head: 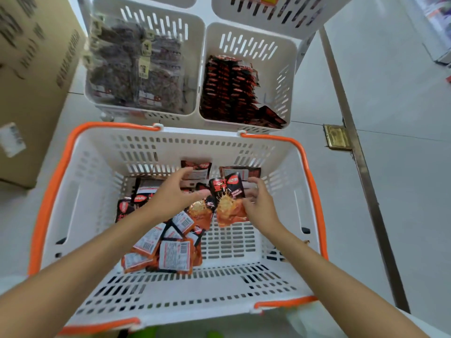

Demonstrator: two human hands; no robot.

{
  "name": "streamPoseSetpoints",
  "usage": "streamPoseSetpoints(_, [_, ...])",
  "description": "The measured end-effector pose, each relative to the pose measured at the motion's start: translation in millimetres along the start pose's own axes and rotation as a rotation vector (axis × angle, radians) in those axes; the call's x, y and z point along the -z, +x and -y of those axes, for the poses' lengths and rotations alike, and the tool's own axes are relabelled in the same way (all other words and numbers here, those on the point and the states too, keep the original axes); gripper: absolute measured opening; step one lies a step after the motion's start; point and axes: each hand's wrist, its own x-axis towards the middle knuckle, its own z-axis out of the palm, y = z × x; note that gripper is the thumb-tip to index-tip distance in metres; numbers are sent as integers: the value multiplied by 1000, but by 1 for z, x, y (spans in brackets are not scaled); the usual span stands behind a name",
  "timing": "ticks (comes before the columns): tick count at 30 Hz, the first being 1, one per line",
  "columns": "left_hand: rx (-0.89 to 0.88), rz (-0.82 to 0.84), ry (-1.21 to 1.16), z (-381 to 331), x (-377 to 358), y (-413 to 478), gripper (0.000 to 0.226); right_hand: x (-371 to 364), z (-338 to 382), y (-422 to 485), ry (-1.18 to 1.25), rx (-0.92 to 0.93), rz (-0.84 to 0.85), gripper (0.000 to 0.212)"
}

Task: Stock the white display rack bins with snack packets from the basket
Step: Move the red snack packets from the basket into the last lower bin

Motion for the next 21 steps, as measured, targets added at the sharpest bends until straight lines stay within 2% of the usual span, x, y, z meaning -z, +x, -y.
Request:
streamPoseSetpoints(1, [111, 119, -145, 1, -9, -1, 98, -3, 9, -3, 109, 11, 65, 47])
streamPoseSetpoints(2, [189, 180, -273, 7, -17, 2, 100, -7, 14, -3, 193, 15, 116, 44])
streamPoseSetpoints(3, [242, 181, -368, 12, -23, 4, 88, -9, 19, -1, 252, 7, 124, 44])
streamPoseSetpoints(5, [261, 74, -394, 24, -27, 8, 46, -9, 17, 15, 443, -159, 3, 45])
streamPoseSetpoints(6, [260, 13, -382, 30, -26, 10, 35, -7, 14, 28, 595, -297, -47, 48])
streamPoseSetpoints(8, [283, -59, -404, 40, -19, 11, 29, -5, 7, 53, 887, -499, -30, 61])
streamPoseSetpoints(11, [315, -130, -416, 54, -4, 12, 28, -15, 10, 84, 1121, -514, -58, 75])
streamPoseSetpoints(13, [314, -159, -374, 60, 4, 13, 26, -30, 18, 89, 1156, -509, -108, 85])
streamPoseSetpoints(16, [278, -209, -347, 62, 10, 15, 24, -51, 26, 85, 1113, -452, -161, 63])
streamPoseSetpoints(17, [265, -221, -341, 62, 12, 16, 24, -56, 24, 86, 1045, -445, -159, 62])
streamPoseSetpoints(18, [253, -233, -346, 62, 12, 17, 25, -60, 24, 87, 988, -449, -149, 71])
streamPoseSetpoints(21, [241, -290, -356, 62, 14, 16, 22, -68, 33, 93, 947, -475, -44, 115])
